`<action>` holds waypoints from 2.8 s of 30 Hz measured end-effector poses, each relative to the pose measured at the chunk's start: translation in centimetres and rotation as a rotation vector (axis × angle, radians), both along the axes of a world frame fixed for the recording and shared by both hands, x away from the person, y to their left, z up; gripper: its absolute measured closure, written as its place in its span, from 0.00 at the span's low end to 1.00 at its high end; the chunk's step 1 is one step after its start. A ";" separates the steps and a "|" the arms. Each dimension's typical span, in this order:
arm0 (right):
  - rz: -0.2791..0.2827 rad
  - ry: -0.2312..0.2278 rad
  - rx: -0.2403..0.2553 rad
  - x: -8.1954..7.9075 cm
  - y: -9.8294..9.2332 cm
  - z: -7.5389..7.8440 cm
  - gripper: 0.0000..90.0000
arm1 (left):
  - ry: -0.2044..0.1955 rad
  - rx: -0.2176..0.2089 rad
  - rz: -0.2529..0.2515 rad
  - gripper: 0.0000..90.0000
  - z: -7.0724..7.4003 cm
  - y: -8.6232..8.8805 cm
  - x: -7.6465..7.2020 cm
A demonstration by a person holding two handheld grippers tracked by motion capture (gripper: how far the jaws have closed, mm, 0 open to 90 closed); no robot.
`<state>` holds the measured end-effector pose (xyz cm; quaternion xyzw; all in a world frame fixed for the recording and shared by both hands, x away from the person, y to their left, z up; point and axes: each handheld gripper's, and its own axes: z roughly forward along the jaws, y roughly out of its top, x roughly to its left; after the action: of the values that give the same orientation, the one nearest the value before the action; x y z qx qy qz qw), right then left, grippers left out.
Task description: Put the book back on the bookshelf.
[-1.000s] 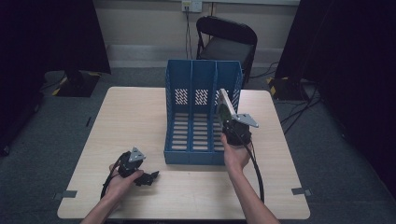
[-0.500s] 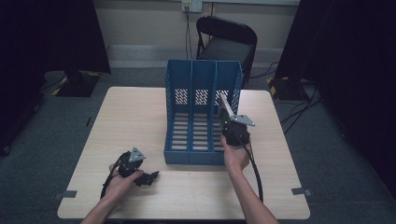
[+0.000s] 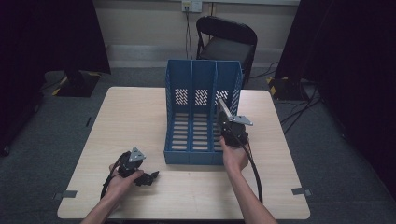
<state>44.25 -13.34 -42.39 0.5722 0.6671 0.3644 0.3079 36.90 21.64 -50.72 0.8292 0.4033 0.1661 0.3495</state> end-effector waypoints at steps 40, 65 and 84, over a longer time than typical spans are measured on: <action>0.098 0.008 0.018 -2.9 -1.3 -1.2 0.73 | -0.002 0.005 -0.003 0.00 0.0 0.0 0.0; 0.184 -0.011 0.078 -1.8 -2.0 -0.3 0.69 | -0.001 0.003 -0.003 0.00 0.0 0.0 0.0; 0.087 -0.022 -0.006 -1.3 -0.6 -1.1 0.85 | -0.001 0.004 -0.007 0.00 0.0 0.0 0.0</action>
<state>42.94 -13.95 -43.50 0.5376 0.6890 0.3816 0.3011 36.91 21.63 -50.70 0.8313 0.4000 0.1660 0.3484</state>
